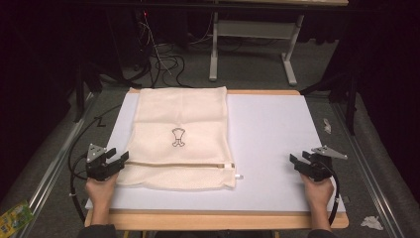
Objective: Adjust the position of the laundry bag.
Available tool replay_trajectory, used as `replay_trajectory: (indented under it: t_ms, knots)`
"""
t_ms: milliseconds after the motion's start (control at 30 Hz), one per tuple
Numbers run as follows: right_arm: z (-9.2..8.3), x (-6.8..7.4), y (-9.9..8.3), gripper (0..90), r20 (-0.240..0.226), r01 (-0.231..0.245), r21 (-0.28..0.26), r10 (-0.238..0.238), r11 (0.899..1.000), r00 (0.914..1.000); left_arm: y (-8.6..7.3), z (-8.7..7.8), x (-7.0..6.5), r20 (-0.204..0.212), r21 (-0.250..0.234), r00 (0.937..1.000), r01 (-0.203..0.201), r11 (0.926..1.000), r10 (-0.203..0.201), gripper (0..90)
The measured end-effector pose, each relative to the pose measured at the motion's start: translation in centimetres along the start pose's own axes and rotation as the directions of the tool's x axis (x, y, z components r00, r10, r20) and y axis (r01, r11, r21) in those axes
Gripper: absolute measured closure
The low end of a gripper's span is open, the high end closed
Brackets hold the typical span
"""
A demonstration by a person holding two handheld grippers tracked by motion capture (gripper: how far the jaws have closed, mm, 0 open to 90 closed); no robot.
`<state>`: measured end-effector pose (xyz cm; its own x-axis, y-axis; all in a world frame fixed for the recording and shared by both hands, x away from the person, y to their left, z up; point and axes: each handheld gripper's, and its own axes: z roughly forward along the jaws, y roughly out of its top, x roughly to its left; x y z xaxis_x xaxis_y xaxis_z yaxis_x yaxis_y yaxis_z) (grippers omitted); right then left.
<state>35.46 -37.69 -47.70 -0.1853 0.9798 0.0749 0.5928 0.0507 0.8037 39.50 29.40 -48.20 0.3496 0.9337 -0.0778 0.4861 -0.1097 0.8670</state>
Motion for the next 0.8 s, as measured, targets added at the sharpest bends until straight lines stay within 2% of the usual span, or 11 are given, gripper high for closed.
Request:
replay_trajectory:
  t_ms: [367,633,800]
  knots:
    - [0.02,0.05,0.00,42.4,0.000,0.005,-0.001,-0.005,1.000,1.0000,0.02,0.07,0.01,0.000,0.005,1.0000,0.000,1.0000,0.000,41.8]
    - [0.05,0.08,0.01,42.0,0.001,0.008,0.004,-0.008,1.000,1.0000,0.04,0.11,0.18,-0.015,0.007,0.9995,0.028,0.9996,-0.028,38.2]
    - [0.05,0.11,0.01,41.6,0.001,0.012,0.001,-0.012,1.000,0.9999,0.06,0.15,0.13,-0.015,0.011,0.9997,0.021,0.9997,-0.021,36.1]
